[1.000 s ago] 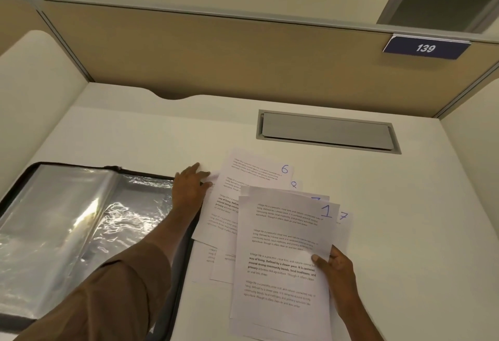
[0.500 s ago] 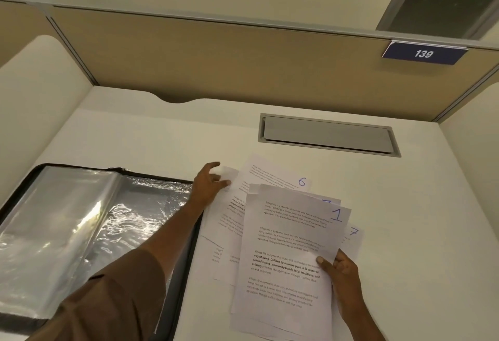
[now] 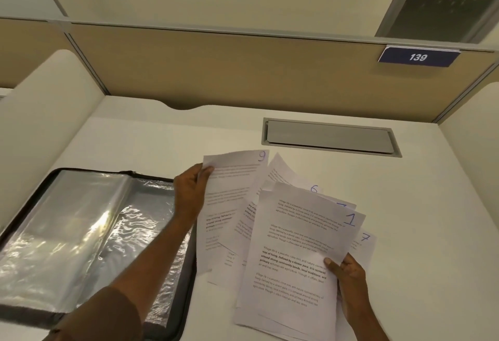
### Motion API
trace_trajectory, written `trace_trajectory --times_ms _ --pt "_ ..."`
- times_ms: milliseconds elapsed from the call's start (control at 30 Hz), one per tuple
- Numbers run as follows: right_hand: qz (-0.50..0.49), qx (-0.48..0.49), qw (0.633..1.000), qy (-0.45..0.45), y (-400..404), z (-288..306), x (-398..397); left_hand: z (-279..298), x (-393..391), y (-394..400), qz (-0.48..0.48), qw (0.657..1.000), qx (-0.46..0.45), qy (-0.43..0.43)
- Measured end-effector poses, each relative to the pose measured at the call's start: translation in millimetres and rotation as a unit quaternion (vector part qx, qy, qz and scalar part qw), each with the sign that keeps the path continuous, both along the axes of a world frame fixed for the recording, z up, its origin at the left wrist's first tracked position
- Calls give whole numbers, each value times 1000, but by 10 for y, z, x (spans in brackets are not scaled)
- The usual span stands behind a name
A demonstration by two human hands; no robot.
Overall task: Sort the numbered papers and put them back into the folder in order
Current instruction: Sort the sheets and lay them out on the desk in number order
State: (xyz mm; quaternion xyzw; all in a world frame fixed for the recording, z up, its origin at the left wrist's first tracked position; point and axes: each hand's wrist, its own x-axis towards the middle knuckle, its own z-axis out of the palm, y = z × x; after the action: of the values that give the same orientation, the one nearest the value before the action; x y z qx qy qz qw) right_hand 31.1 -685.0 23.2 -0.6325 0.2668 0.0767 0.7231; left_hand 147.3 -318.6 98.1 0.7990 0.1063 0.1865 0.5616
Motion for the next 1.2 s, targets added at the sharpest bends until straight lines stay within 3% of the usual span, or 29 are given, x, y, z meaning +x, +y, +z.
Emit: trace_trajectory --times_ms 133,300,433,567,800,967,1067,1200 --pt "-12 56 998 -1 74 51 25 276 -146 393 68 996 -50 -36" --pt "15 109 993 -37 311 396 163 620 -260 859 127 989 -45 -67" --pt "58 115 989 -80 557 768 293 895 -355 902 121 987 -57 -90" --pt "33 128 986 -103 632 959 325 1003 -449 821 90 988 -90 -83" --pt "-96 189 975 -73 229 750 124 441 -707 410 9 999 -32 43" --pt "-180 167 969 -31 -122 451 -141 -193 -1146 -198 33 979 -137 147" --pt "-186 158 970 -20 -136 329 -308 -526 -1293 -449 8 966 -149 211" --pt "-165 137 977 2 -131 190 -458 -670 -1352 -538 -94 977 56 185"
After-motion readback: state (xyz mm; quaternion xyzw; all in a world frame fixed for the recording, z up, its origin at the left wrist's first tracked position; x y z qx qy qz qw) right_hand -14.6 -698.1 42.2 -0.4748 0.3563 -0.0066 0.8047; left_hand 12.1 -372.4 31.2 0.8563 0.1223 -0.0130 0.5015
